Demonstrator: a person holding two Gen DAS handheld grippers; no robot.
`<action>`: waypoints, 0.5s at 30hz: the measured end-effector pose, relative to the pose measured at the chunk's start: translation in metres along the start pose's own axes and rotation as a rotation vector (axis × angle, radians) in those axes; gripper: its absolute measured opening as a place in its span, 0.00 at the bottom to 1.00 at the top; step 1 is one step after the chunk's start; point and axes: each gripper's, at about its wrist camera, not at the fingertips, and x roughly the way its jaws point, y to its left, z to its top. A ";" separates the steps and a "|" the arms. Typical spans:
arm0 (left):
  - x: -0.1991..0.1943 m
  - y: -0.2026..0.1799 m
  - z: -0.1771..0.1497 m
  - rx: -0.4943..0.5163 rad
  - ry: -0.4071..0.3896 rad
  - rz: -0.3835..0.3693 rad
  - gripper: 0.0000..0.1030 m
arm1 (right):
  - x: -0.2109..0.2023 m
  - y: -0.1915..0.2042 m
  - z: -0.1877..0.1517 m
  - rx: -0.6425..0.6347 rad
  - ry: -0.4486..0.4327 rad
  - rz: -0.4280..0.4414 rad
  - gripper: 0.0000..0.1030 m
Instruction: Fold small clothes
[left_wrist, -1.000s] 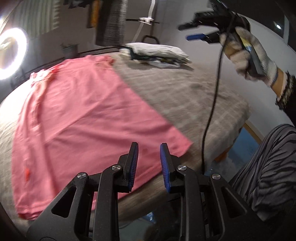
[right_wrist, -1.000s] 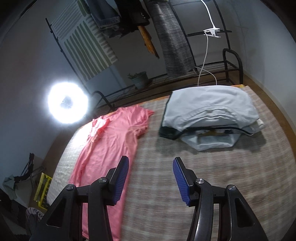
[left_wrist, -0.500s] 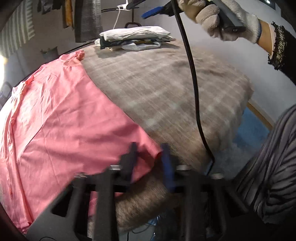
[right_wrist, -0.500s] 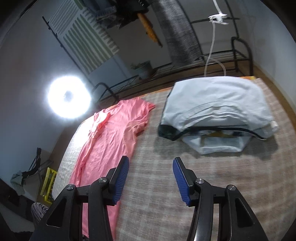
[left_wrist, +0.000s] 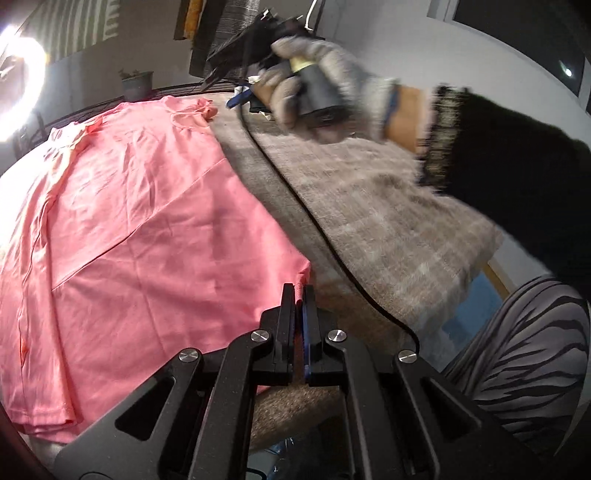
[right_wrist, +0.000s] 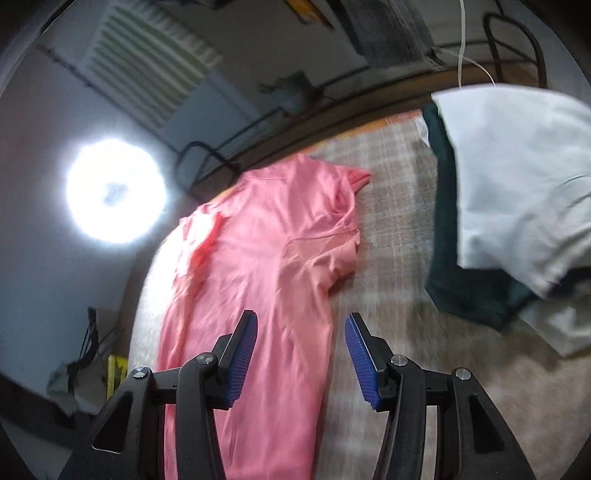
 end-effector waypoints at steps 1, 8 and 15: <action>-0.001 0.001 0.000 -0.005 0.001 -0.005 0.00 | 0.010 -0.002 0.004 0.019 0.003 -0.006 0.51; -0.009 0.007 -0.005 -0.023 -0.015 -0.021 0.00 | 0.052 -0.026 0.018 0.176 -0.013 0.028 0.42; -0.021 0.023 -0.009 -0.084 -0.032 -0.035 0.00 | 0.058 -0.026 0.032 0.207 -0.064 0.030 0.03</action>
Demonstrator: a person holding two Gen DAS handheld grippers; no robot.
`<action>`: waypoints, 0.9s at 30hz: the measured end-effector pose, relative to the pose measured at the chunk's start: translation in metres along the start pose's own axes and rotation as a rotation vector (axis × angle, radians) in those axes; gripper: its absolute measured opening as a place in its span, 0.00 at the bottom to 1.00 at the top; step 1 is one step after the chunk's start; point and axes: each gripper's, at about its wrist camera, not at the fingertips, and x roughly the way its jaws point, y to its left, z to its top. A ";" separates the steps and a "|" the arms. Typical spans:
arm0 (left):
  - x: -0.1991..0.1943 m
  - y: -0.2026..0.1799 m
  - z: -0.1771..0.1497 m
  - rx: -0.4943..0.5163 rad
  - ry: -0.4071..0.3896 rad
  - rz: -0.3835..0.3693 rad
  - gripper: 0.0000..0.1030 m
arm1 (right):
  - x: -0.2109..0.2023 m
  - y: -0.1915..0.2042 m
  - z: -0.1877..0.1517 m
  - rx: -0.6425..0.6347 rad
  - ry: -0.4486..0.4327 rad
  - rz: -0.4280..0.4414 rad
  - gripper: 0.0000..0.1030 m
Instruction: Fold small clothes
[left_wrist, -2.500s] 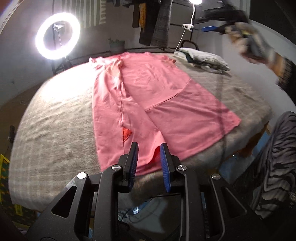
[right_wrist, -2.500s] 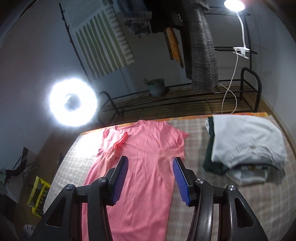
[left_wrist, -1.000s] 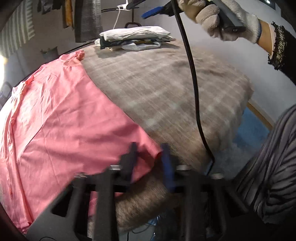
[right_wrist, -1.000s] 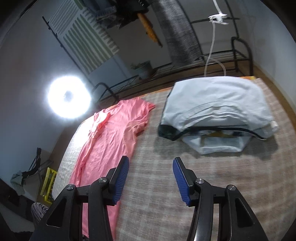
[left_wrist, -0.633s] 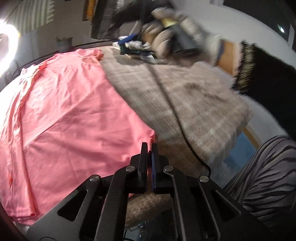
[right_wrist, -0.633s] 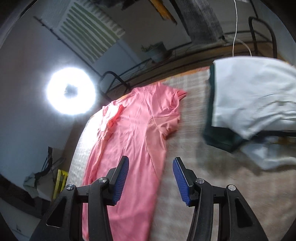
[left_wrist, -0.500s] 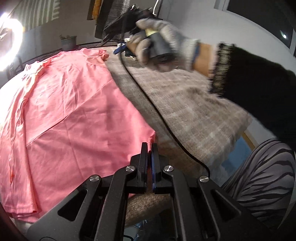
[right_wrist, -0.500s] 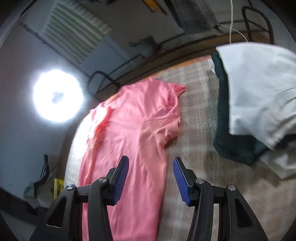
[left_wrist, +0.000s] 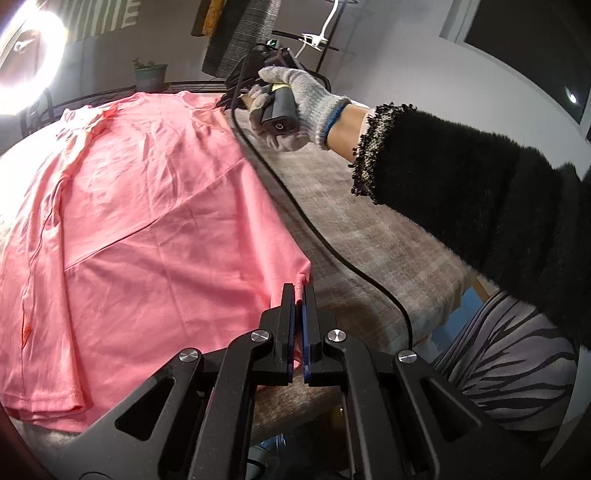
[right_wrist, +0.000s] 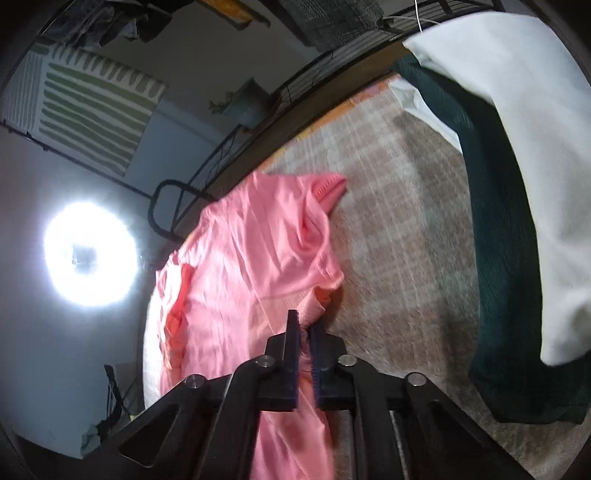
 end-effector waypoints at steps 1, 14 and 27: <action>-0.001 0.003 0.001 -0.007 -0.004 -0.003 0.00 | -0.002 0.005 0.001 -0.016 -0.012 -0.012 0.02; -0.036 0.050 -0.016 -0.172 -0.047 -0.017 0.00 | 0.013 0.133 -0.016 -0.384 -0.041 -0.247 0.01; -0.056 0.109 -0.038 -0.374 -0.057 0.050 0.00 | 0.112 0.212 -0.057 -0.587 0.067 -0.334 0.01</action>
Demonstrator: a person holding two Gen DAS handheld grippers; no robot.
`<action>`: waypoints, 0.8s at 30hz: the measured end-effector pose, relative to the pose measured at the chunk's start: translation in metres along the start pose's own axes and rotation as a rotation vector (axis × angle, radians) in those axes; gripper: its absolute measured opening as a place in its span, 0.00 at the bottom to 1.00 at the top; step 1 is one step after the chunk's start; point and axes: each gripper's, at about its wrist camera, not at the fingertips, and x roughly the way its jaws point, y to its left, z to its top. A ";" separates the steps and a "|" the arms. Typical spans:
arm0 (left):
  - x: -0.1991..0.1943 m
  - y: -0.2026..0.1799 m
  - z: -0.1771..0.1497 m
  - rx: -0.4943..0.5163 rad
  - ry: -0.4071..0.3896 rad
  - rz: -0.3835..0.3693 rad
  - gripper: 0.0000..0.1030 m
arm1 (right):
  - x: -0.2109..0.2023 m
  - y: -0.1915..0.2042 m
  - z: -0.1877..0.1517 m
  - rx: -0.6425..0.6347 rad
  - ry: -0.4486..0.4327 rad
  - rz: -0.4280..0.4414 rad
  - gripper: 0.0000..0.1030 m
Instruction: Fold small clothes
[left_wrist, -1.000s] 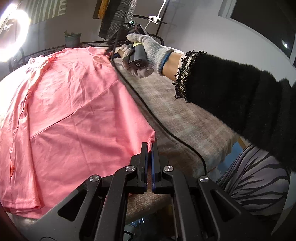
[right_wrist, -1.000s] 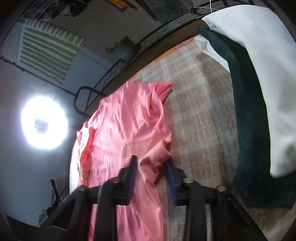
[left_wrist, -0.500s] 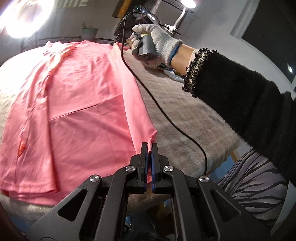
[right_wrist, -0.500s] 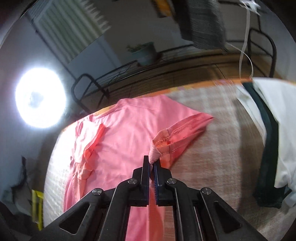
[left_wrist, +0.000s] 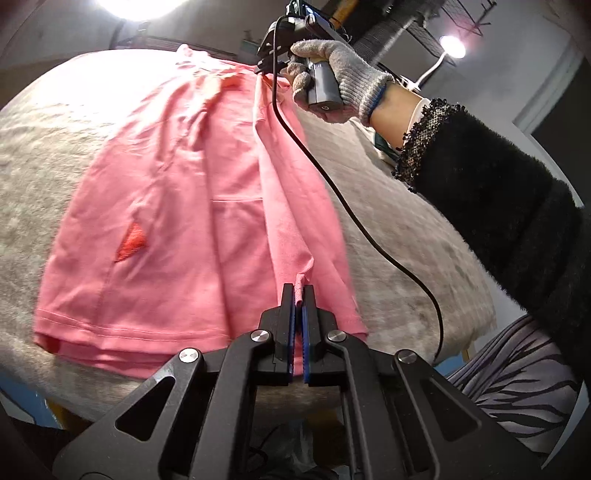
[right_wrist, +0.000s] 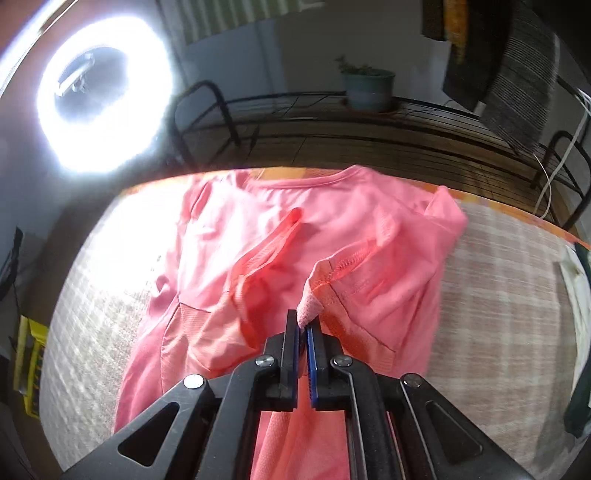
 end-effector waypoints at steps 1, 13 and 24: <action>-0.002 0.004 0.000 -0.005 -0.004 0.008 0.00 | 0.005 0.007 0.001 -0.007 0.004 -0.003 0.01; -0.026 0.017 -0.005 -0.004 -0.081 0.068 0.00 | 0.035 0.003 0.002 0.047 0.045 -0.009 0.01; -0.040 0.030 -0.003 -0.058 -0.105 0.119 0.14 | 0.008 -0.015 0.003 0.065 0.076 0.232 0.40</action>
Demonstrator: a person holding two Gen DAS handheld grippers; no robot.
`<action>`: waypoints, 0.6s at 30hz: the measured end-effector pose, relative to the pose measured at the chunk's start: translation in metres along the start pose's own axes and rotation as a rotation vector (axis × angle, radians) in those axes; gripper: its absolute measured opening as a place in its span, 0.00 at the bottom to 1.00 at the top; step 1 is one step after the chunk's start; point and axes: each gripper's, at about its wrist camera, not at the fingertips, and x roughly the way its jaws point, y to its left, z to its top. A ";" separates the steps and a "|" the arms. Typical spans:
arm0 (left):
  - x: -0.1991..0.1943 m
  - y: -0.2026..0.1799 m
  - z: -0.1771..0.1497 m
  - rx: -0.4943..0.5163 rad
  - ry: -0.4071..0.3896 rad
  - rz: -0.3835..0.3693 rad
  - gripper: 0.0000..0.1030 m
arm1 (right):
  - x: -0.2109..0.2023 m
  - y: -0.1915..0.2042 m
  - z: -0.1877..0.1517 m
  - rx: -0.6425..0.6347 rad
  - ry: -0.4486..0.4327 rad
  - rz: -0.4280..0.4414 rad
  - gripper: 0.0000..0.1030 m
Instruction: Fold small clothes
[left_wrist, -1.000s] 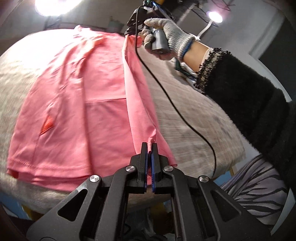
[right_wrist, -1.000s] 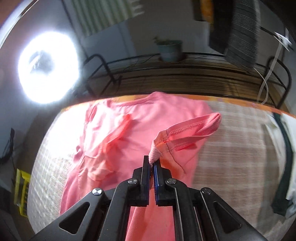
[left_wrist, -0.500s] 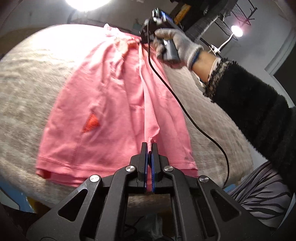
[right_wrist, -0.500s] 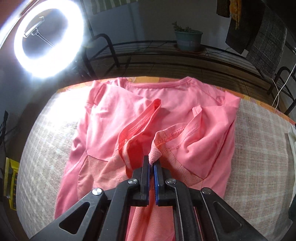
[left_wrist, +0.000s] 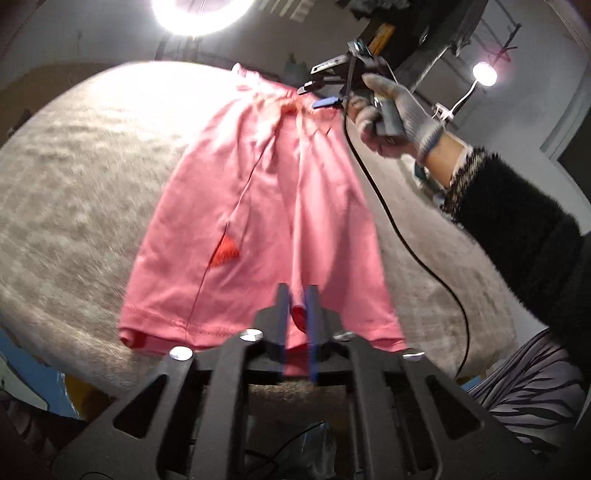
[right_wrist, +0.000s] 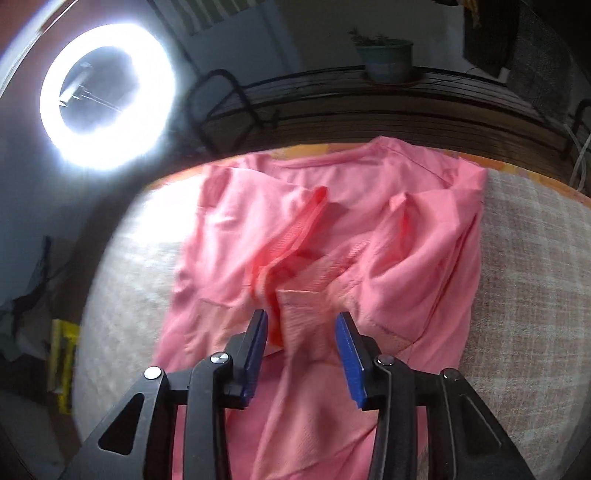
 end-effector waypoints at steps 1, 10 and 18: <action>-0.005 -0.003 0.002 0.009 -0.020 -0.005 0.15 | -0.007 -0.002 0.001 0.001 0.004 0.052 0.42; -0.012 -0.014 0.040 0.084 -0.079 -0.022 0.19 | -0.064 -0.085 -0.001 0.206 -0.150 0.019 0.39; -0.007 0.011 0.086 0.094 -0.101 0.032 0.19 | -0.038 -0.090 0.019 0.208 -0.152 0.016 0.39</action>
